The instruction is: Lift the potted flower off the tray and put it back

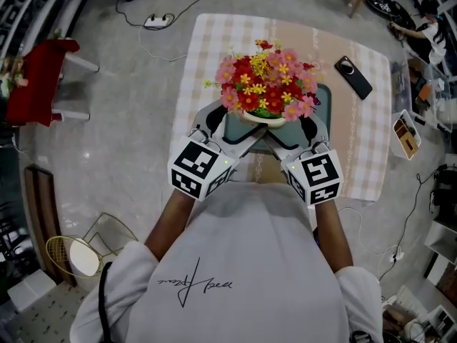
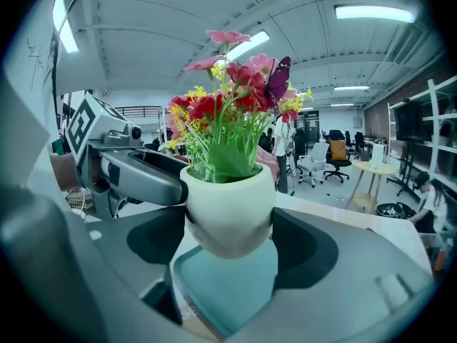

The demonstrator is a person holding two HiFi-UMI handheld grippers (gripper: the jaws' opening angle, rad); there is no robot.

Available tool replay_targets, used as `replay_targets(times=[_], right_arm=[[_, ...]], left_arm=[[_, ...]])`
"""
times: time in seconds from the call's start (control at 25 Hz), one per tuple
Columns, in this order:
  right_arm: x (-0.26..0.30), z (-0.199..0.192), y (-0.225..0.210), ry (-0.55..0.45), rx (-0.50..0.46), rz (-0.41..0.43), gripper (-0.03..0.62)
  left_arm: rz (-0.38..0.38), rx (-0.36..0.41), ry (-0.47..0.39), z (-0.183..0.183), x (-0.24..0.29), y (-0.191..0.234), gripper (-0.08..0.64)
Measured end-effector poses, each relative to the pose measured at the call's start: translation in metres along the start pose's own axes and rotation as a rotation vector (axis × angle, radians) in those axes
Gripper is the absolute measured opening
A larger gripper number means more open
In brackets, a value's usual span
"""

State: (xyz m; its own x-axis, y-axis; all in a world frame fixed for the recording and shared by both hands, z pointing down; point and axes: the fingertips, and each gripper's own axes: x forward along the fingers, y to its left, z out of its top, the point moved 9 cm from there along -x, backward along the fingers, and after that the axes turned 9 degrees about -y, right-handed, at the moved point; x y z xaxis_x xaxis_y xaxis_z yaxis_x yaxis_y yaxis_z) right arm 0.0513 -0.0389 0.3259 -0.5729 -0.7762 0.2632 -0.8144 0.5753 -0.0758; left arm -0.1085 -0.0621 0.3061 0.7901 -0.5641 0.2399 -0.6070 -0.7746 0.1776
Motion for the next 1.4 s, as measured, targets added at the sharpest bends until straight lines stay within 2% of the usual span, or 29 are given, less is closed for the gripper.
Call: replay_targets(times=[0.44, 1.4], right_arm=[[-0.007, 0.013, -0.001, -0.053, 0.003, 0.003, 0.388], [-0.006, 0.007, -0.001, -0.057, 0.009, -0.021, 0.388]], left_arm=[[0.010, -0.004, -0.054, 0.013, -0.003, -0.005, 0.344], [-0.010, -0.002, -0.066, 0.007, 0.001, -0.002, 0.344]])
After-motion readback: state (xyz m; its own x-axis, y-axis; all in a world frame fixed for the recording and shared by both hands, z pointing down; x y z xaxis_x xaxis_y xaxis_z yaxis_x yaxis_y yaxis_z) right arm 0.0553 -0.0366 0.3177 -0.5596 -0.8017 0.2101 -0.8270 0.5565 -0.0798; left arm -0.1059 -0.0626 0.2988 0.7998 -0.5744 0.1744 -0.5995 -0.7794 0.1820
